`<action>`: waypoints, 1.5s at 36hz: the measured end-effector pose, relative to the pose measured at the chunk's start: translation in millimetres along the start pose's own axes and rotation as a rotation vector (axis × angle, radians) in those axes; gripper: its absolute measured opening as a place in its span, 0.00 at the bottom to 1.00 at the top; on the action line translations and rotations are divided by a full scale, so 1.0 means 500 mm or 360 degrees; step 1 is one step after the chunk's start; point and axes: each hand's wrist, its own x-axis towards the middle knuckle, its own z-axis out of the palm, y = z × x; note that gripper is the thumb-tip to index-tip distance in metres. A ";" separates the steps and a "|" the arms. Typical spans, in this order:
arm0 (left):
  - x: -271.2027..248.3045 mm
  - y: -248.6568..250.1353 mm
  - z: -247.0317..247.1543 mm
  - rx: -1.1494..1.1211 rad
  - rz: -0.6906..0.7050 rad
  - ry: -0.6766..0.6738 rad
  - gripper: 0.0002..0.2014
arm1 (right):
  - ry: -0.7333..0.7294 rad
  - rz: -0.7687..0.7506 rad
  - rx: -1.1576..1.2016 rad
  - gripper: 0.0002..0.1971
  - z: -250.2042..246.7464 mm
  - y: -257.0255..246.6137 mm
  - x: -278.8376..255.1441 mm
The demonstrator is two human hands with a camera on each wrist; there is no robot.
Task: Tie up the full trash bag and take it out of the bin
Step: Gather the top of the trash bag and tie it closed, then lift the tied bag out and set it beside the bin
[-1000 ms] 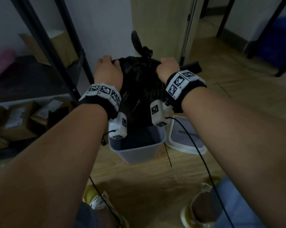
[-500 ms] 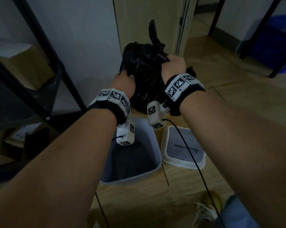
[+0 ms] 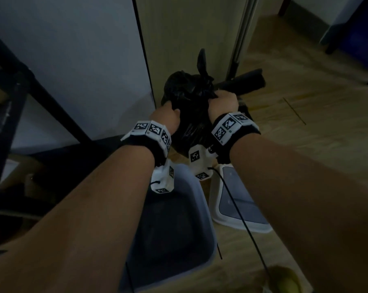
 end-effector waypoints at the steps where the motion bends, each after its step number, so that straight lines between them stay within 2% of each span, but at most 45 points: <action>1: 0.008 -0.003 0.003 0.0011 -0.0006 -0.0023 0.18 | 0.0001 -0.0008 -0.0013 0.16 0.010 0.004 0.008; 7: 0.056 -0.019 0.003 0.0022 -0.0031 -0.0082 0.21 | 0.0009 0.0006 -0.0056 0.15 0.055 0.006 0.050; 10: 0.068 -0.025 -0.001 0.0043 -0.0041 -0.0121 0.23 | -0.0126 -0.0021 -0.0059 0.16 0.075 0.017 0.062; 13: 0.066 -0.040 -0.003 0.0064 -0.0063 -0.0139 0.24 | -0.0308 0.0001 -0.0050 0.20 0.093 0.027 0.059; 22: 0.014 -0.071 -0.016 0.0209 -0.0058 -0.0088 0.24 | -0.0410 -0.0182 -0.0385 0.28 0.095 0.018 0.021; 29: -0.069 -0.069 -0.052 0.0323 -0.0049 -0.0004 0.27 | -0.0464 -0.0366 -0.0781 0.32 0.066 -0.013 -0.052; 37: -0.180 -0.074 -0.067 0.0505 -0.0015 0.0074 0.27 | -0.0382 -0.0650 -0.0995 0.25 0.033 -0.021 -0.175; 40: -0.227 -0.084 -0.069 0.0549 -0.0002 0.0142 0.27 | -0.0378 -0.0720 -0.1025 0.26 0.018 -0.025 -0.222; 49: -0.374 -0.160 -0.072 0.0624 -0.0020 0.0198 0.26 | -0.0475 -0.0918 -0.1147 0.33 0.003 -0.014 -0.370; 54: -0.451 -0.228 -0.078 0.0633 -0.0035 0.0287 0.28 | -0.0574 -0.1051 -0.1209 0.30 0.036 0.008 -0.460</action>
